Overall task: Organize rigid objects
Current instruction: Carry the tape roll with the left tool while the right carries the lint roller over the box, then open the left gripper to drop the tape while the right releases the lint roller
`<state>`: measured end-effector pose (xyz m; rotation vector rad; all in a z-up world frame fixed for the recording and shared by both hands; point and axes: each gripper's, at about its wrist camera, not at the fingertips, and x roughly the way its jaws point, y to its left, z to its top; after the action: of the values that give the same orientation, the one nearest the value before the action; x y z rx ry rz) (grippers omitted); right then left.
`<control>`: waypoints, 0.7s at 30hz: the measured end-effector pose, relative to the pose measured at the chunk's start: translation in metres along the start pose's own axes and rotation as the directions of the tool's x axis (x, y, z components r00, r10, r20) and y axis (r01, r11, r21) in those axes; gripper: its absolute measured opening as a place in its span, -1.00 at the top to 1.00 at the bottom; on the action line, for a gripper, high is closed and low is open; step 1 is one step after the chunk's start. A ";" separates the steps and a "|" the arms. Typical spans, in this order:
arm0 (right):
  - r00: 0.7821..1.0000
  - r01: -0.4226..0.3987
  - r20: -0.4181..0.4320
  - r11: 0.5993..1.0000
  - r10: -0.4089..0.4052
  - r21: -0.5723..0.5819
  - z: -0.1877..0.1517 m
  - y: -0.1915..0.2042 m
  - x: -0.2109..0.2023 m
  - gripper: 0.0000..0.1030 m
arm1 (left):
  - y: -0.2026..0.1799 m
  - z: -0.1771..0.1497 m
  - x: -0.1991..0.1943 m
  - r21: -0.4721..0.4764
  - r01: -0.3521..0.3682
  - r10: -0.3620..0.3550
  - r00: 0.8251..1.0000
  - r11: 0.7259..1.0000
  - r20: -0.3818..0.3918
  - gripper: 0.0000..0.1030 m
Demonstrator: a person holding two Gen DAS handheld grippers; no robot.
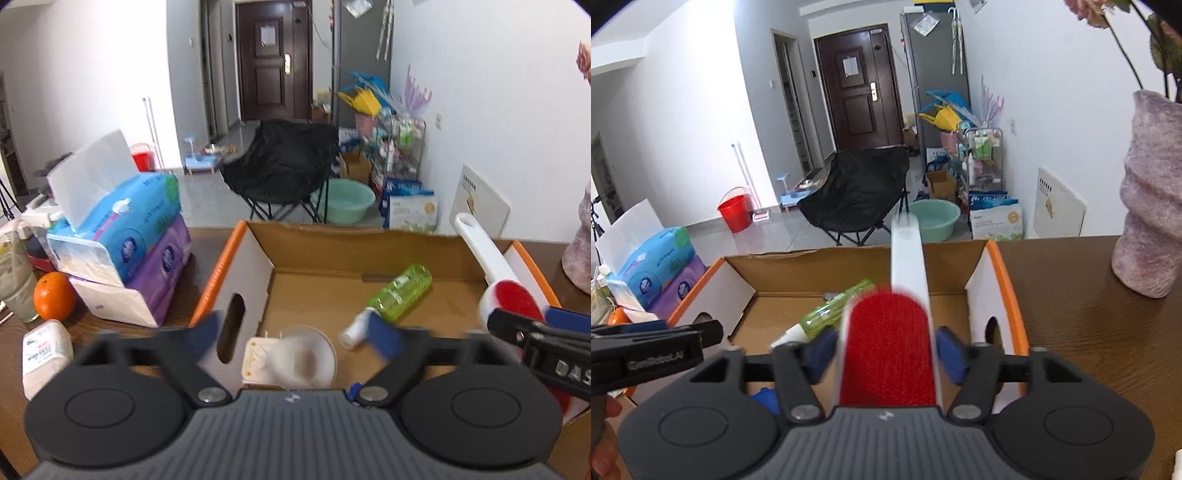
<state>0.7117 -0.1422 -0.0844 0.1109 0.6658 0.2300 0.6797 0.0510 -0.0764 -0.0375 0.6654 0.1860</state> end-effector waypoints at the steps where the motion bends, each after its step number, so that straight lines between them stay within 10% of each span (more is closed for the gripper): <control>1: 1.000 0.003 0.013 1.000 -0.003 0.001 -0.001 -0.001 -0.003 -0.77 | 0.002 0.000 -0.003 -0.004 -0.007 0.007 1.000 1.000 0.020 -1.00; 21: 0.998 -0.010 0.055 1.000 0.010 -0.008 -0.011 -0.001 -0.048 -1.00 | 0.014 -0.004 -0.037 -0.021 -0.008 0.008 1.000 1.000 0.016 -1.00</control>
<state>0.6685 -0.1547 -0.0639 0.1127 0.6091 0.2382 0.6461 0.0589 -0.0562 -0.0537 0.6477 0.2011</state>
